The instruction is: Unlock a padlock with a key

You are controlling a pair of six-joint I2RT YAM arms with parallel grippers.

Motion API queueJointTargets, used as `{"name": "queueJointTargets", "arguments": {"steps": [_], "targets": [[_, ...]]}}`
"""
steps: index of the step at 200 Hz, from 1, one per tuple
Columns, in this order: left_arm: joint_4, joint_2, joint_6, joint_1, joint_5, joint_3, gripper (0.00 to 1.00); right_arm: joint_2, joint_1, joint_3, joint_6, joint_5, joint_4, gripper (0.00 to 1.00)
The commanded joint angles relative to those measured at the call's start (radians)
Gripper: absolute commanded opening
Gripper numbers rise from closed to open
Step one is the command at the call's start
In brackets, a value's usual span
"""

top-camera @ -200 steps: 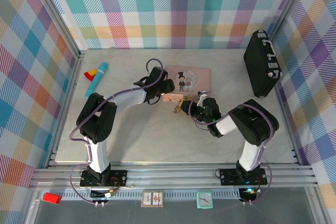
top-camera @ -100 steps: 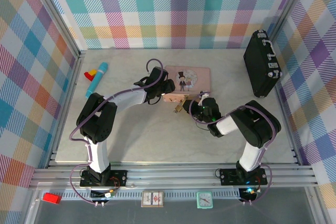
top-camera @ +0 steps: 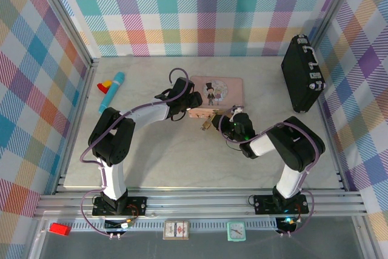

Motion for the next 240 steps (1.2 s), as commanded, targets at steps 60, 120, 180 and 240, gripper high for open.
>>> {"name": "queueJointTargets", "arguments": {"steps": [60, 120, 180, 240], "targets": [[-0.113, -0.01, -0.008, -0.022, 0.025, -0.034, 0.57, -0.068, -0.001, -0.006, 0.09, 0.093, -0.428, 0.24], [-0.108, -0.01, -0.01, -0.022, 0.028, -0.035, 0.57, 0.037, 0.0, -0.011, 0.085, 0.002, -0.172, 0.28], [-0.108, -0.017, -0.007, -0.022, 0.024, -0.041, 0.57, 0.057, 0.001, 0.007, 0.073, -0.016, -0.113, 0.29], [-0.109, -0.02, -0.013, -0.022, 0.022, -0.042, 0.57, 0.08, 0.002, 0.056, 0.046, -0.045, -0.137, 0.28]]}}
